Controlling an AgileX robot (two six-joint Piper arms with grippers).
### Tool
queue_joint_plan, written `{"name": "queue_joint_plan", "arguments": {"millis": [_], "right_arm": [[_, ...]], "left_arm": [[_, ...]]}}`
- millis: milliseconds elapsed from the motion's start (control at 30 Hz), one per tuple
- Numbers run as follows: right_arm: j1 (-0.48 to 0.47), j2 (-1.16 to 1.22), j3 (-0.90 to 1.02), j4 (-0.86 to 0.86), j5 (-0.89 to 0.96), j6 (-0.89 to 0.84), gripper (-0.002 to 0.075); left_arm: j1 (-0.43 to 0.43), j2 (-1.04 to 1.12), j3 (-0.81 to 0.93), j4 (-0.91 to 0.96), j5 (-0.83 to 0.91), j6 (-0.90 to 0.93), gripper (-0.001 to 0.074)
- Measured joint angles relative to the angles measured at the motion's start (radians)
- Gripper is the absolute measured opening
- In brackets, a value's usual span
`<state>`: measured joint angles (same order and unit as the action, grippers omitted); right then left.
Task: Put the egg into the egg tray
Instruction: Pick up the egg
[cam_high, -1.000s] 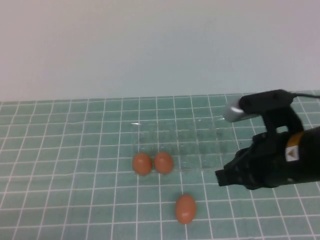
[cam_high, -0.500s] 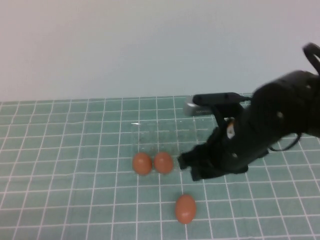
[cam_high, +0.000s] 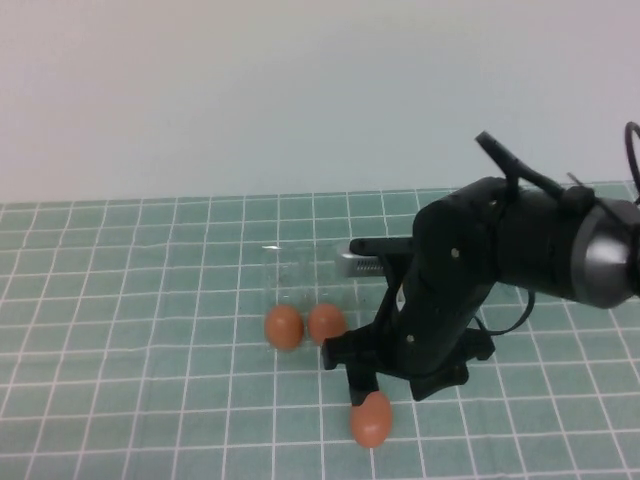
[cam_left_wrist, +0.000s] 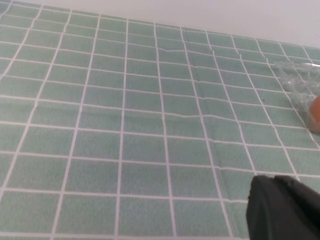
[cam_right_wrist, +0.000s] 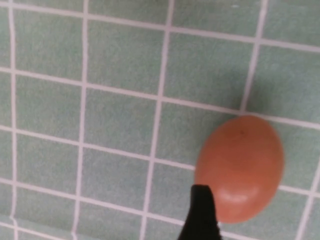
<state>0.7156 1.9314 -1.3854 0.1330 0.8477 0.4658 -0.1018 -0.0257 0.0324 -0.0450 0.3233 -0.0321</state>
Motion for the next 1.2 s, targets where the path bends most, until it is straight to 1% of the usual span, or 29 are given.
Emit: {"name": "queue_joint_plan", "arguments": {"millis": [333, 633, 1100, 1167, 1200], "right_arm": [[0.054, 0.013, 0.000, -0.012, -0.043, 0.037, 0.0519], [0.054, 0.025, 0.000, -0.070, -0.043, 0.083, 0.0519], [0.054, 0.117, 0.000, -0.058, -0.071, 0.087, 0.0519], [0.054, 0.119, 0.000, -0.058, -0.073, 0.087, 0.0503], [0.054, 0.119, 0.000, -0.058, -0.073, 0.087, 0.0482]], "left_arm": [[0.000, 0.000, 0.000, 0.000, 0.000, 0.000, -0.0001], [0.000, 0.000, 0.000, 0.000, 0.000, 0.000, -0.0001], [0.000, 0.000, 0.000, 0.000, 0.000, 0.000, -0.0001], [0.000, 0.000, 0.000, 0.000, 0.000, 0.000, -0.0001], [0.000, 0.000, 0.000, 0.000, 0.000, 0.000, -0.0001]]}}
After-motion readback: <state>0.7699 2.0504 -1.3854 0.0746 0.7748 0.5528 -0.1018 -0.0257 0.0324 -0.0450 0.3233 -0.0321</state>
